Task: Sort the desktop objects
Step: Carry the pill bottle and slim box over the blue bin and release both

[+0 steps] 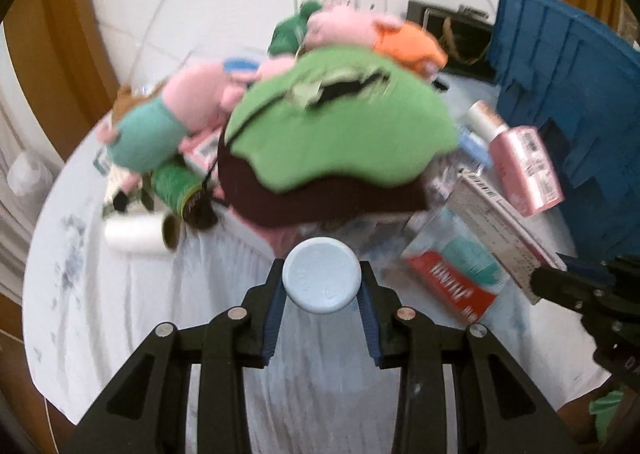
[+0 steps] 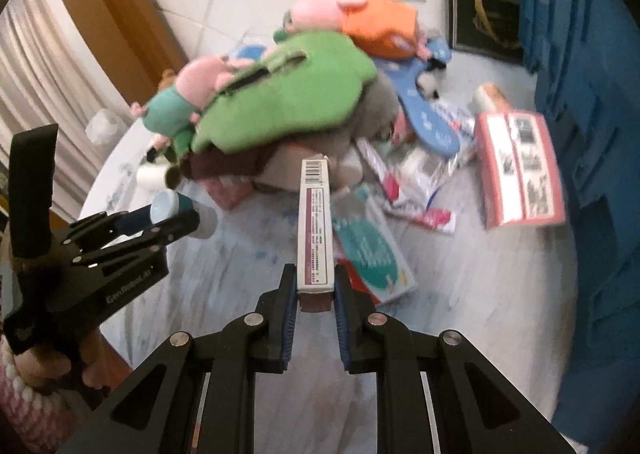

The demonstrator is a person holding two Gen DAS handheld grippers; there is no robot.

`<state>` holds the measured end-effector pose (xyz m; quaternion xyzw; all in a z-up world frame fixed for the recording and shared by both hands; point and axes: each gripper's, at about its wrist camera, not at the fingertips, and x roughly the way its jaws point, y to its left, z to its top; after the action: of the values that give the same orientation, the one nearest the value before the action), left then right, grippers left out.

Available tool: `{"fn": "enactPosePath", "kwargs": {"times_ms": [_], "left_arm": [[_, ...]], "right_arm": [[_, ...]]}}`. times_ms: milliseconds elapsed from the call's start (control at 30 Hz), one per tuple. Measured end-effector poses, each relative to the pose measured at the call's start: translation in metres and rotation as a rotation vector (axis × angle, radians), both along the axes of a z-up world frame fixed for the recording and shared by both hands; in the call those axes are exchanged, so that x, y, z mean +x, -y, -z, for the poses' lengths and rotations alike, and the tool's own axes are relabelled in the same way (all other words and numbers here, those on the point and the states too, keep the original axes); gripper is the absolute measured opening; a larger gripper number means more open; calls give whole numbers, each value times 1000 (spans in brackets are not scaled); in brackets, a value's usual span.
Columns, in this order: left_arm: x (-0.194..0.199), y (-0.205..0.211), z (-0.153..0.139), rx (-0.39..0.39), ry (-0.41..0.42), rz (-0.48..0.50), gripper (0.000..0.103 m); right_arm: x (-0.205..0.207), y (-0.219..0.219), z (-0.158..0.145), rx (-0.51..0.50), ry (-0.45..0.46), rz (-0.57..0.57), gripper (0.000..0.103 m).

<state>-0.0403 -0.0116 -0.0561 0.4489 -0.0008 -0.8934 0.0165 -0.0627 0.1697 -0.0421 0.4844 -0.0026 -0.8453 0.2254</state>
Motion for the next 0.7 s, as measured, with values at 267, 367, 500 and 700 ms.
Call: {"fn": "enactPosePath", "kwargs": {"times_ms": [267,367,500,700], "left_arm": [[2,-44,-71,-31,-156,72,34],[1,-63,-96,-27,-214,107,34],[1,-94,-132,-22,-302,176,34],[8,-154,-182,2,-429,295,34]], "right_arm": [[11,-16,-61,-15,-147,40,17],[19,-28,-90,-9,-224,71,17],[35,-51,-135,3,-345,131,17],[65,-103,-193,28,-509,279,17]]}}
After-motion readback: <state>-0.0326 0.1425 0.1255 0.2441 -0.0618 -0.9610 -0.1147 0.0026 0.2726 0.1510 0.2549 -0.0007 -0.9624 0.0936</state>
